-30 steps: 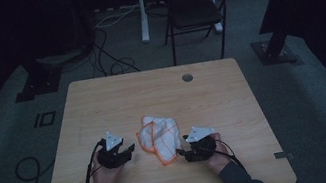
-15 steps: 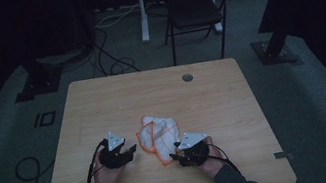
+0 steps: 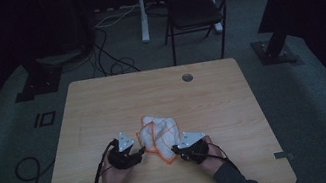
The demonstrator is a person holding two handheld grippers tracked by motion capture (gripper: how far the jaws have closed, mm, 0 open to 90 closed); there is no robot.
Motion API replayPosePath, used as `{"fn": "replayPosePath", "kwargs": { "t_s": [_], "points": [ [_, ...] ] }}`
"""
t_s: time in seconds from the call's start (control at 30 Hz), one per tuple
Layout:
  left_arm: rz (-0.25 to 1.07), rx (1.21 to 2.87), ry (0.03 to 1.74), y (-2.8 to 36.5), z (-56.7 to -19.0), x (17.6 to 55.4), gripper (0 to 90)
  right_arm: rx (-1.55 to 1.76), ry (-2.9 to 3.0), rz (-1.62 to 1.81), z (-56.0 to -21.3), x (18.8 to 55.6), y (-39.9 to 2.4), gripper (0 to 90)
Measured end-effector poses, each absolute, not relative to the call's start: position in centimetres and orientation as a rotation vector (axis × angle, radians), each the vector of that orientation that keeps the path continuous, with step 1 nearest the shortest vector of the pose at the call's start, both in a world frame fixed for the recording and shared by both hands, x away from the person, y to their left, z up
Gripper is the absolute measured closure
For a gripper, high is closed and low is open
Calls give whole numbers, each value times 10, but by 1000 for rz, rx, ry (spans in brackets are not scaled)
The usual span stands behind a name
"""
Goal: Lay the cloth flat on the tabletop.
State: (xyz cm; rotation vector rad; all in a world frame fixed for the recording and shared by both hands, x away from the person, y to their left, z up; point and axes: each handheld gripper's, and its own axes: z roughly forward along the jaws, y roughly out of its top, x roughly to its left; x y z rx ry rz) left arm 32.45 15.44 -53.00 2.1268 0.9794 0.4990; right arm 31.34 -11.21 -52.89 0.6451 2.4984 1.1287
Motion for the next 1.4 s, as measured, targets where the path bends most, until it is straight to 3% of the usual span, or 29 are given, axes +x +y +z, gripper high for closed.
{"fn": "replayPosePath", "kwargs": {
  "t_s": [0.3,0.47,0.57,0.63,1.0,1.23,1.4],
  "points": [
    [486,2146,960,139,-531,328,491,720,2439,1163,-523,318,-123,856],
    [487,2204,940,131,-534,331,728,767,2400,1165,-519,322,-131,856],
    [506,2235,926,129,-534,332,833,817,2368,1149,-518,326,-139,857],
    [523,2238,931,131,-534,333,857,847,2351,1139,-517,328,-144,859],
    [552,2200,1028,145,-533,343,864,1039,2282,1038,-522,345,-171,862],
    [559,2182,1029,145,-531,341,825,955,2289,1100,-517,336,-167,682],
    [559,2176,1028,145,-530,341,826,887,2331,1138,-519,327,-161,631]
  ]
}}
